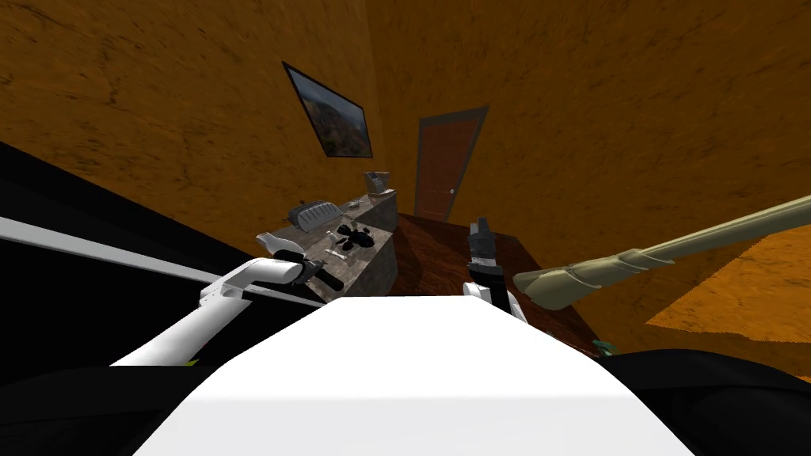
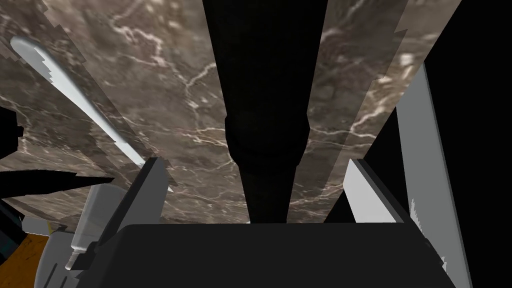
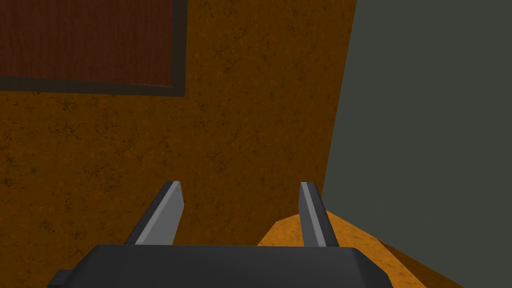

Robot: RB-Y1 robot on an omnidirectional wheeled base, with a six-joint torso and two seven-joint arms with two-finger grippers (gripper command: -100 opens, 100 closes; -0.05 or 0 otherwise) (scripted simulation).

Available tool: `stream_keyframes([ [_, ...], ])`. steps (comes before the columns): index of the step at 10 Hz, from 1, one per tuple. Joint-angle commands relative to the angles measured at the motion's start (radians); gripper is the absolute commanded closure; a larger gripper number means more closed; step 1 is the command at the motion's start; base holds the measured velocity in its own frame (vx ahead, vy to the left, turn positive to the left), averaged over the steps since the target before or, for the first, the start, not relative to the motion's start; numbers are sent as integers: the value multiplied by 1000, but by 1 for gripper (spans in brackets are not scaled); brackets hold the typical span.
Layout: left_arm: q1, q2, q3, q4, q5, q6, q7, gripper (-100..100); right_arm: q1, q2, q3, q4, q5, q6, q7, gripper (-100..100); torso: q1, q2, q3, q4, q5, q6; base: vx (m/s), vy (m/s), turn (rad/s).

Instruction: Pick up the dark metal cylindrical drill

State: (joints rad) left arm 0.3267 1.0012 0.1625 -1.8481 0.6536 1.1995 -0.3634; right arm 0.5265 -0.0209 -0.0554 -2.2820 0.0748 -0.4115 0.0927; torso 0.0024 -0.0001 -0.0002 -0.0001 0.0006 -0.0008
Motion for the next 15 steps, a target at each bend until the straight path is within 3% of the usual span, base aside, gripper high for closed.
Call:
stream_keyframes([
  [1, -22, 13, -18, 11, 34, 39, -12, -100, 0, 0, 0, 0, 0, 0, 0, 0, 0, 0, 0, 0, 0, 0, -1, 39, -50],
  [3, -44, 24, -39, 26, 69, 72, -27, -100, 0, 0, 0, 0, 0, 0, 0, 0, 0, 0, 0, 0, 0, 0, -9, 27, -49],
  [4, -38, 22, -31, 21, 59, 60, -21, -100, 0, 0, 0, 0, 0, 0, 0, 0, -1, 1, 1, 0, 0, 0, -6, 6, -21],
  [5, -39, 23, -32, 22, 61, 64, -23, 0, 0, 0, 0, 0, 0, 0, 0, 0, -2, 1, 1, 0, 0, 0, 0, 0, 0],
  [6, -37, 13, -12, 54, 80, 48, -73, -100, 0, 0, 0, 0, 0, 0, 0, 0, -3, 1, 0, 0, -1, 0, 53, -54, 169],
  [12, -32, -6, 29, 118, 118, 17, -226, -100, 0, 0, 0, 0, 0, 0, 0, 0, -6, -3, -2, -1, -1, -1, 67, -51, 111],
  [13, -32, -6, 29, 118, 118, 17, -232, -100, 0, 0, 0, 0, 0, 0, 0, 0, -6, -4, -2, -1, -1, 0, 70, -32, -41],
  [14, -30, -15, 49, 150, 137, 1, -274, -100, 0, 0, 0, 0, 0, 0, 0, 0, -5, -4, -3, -1, -1, 0, 66, -56, 152],
  [15, -30, -15, 49, 150, 137, 1, -299, -100, 0, 0, 0, 0, 0, 0, 0, 0, -6, -4, -2, -1, -1, -1, 65, -55, 121],
])
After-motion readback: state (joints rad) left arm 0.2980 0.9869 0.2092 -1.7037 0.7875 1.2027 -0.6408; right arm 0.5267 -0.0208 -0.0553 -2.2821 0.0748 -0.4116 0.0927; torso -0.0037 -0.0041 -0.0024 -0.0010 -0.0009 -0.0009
